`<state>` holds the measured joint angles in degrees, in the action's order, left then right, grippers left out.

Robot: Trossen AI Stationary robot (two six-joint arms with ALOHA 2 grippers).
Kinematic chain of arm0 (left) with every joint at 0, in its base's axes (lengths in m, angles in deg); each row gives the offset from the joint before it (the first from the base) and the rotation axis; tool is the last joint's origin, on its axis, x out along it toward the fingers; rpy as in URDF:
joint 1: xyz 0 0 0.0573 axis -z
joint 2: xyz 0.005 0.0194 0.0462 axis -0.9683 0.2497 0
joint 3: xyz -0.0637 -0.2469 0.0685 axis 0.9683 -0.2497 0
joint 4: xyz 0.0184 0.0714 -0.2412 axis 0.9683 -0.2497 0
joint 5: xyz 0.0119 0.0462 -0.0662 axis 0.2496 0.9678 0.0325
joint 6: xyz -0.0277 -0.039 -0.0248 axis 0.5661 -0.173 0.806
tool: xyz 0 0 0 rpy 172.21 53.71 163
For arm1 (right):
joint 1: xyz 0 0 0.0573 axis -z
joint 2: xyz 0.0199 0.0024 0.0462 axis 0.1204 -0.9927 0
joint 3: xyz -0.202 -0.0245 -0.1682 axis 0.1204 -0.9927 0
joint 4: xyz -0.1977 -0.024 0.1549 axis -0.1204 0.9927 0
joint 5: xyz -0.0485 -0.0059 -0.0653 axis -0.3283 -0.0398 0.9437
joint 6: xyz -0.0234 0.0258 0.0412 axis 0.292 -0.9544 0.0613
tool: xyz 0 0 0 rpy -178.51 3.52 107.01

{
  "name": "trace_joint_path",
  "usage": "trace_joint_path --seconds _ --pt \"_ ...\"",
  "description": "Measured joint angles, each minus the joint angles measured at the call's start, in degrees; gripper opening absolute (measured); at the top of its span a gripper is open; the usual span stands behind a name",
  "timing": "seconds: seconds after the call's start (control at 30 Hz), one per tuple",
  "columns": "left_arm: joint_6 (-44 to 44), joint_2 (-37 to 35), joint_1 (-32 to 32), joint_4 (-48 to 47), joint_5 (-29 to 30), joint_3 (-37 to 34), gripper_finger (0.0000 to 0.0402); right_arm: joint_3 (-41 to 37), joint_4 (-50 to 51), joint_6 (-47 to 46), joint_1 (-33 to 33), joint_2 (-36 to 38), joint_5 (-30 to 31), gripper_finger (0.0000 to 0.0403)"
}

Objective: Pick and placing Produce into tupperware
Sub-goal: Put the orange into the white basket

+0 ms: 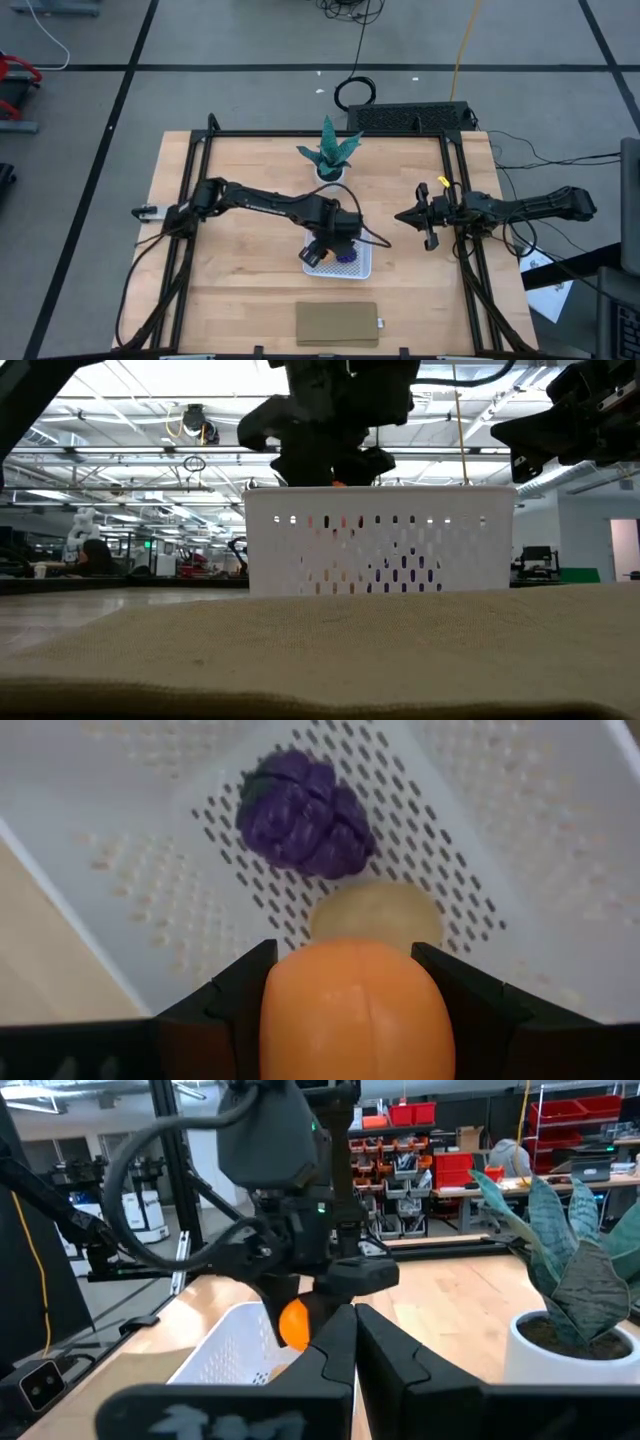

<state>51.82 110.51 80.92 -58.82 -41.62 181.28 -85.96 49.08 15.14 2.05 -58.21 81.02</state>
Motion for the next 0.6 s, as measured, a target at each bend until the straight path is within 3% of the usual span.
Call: trace_joint_path --seconds 0.6 --pt "-5.59 1.29 0.01 -1.59 0.99 0.17 0.0211 0.0 -0.11 -0.7 0.0 -0.59 -0.02 0.0"
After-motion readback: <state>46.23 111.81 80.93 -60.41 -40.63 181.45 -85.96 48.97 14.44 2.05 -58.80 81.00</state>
